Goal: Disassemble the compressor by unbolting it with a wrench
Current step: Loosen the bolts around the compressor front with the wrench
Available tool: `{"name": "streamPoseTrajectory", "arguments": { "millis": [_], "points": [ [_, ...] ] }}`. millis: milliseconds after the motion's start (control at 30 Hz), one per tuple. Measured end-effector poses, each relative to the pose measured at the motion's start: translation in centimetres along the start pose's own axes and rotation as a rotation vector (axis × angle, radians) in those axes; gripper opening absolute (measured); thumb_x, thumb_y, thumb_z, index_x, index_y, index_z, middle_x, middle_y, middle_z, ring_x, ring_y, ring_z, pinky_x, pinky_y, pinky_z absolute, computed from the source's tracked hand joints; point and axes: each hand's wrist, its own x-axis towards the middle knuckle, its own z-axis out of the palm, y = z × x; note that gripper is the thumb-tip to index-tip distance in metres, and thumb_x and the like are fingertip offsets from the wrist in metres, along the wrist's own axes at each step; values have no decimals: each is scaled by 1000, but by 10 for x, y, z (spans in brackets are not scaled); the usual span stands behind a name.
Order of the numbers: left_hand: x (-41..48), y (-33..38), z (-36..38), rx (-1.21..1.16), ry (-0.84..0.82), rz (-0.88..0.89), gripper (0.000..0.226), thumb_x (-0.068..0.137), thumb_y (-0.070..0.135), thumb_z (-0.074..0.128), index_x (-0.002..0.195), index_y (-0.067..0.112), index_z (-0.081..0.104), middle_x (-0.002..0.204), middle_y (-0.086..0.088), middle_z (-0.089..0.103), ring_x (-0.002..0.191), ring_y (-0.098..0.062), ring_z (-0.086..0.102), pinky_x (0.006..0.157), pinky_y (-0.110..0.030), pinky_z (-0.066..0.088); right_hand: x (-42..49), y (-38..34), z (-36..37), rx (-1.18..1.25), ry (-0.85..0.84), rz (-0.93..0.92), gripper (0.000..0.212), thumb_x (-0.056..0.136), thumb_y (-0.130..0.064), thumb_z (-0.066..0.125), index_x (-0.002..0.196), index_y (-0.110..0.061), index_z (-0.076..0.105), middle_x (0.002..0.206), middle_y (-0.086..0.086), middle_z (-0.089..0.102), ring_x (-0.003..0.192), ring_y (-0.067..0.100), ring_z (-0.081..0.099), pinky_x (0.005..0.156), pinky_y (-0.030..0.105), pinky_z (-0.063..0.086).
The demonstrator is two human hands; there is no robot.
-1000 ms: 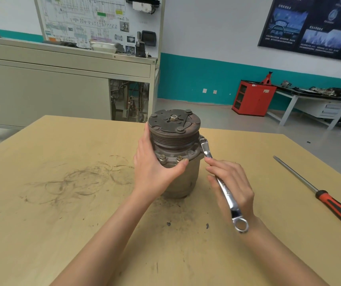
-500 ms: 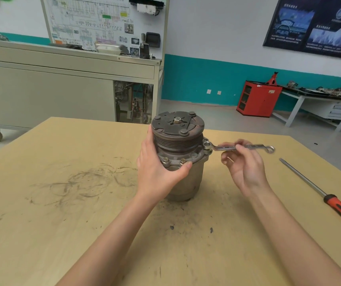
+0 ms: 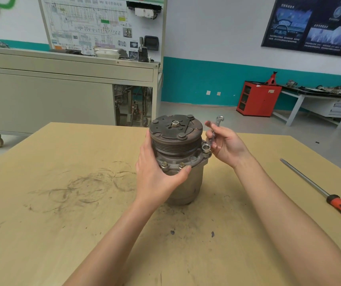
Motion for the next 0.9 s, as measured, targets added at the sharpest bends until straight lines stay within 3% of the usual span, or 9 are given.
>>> {"name": "streamPoseTrajectory", "arguments": {
  "millis": [267,333,433,567,633,700,767,900],
  "points": [
    [0,2,0,-3,7,0,117,57,65,66,154,27,14,146,14,31,139,-6,29,115,-50,29,-8,2,13,222,52,-47,23,102,-18,31,100,-11,52,54,-3,49,39,7,43,41,12,36],
    [0,3,-1,-5,3,0,117,57,66,66,154,27,13,142,19,30,138,-5,28,115,-50,29,-12,-8,20,150,110,-97,22,103,-17,30,99,-11,52,54,-1,51,40,8,44,41,14,37],
    [0,2,-1,0,-6,-5,117,57,66,66,154,29,12,148,13,30,138,-6,29,115,-51,29,-33,-19,30,-20,247,-312,20,103,-15,35,93,-9,52,60,3,63,46,11,53,45,17,42],
    [0,2,-1,4,-3,-6,117,57,67,65,154,28,13,150,9,31,139,-9,30,114,-51,30,-86,-2,40,-464,394,-654,24,100,-22,46,89,-9,63,83,1,74,71,18,71,65,24,57],
    [0,3,-1,7,0,1,117,57,67,65,154,27,13,150,8,32,139,-10,30,114,-52,30,-109,17,46,-747,379,-844,26,94,-30,54,95,-8,69,91,-3,75,81,18,73,73,31,59],
    [-1,3,-1,6,3,8,117,57,67,65,154,26,14,151,7,32,139,-10,30,114,-52,29,-120,33,47,-1136,307,-1097,32,93,-27,58,96,3,70,97,11,73,87,22,72,77,32,58],
    [-1,3,-1,4,5,7,118,57,67,66,154,25,14,150,7,32,140,-10,29,114,-51,29,-121,45,45,-1455,256,-1273,33,92,-20,59,91,11,70,99,20,70,89,25,71,77,33,58],
    [-1,3,-1,0,7,3,117,57,67,66,154,27,13,150,8,32,139,-9,29,114,-52,29,-118,52,45,-1620,264,-1396,27,86,-15,66,87,12,71,98,20,71,84,24,72,65,34,60]
  ]
}}
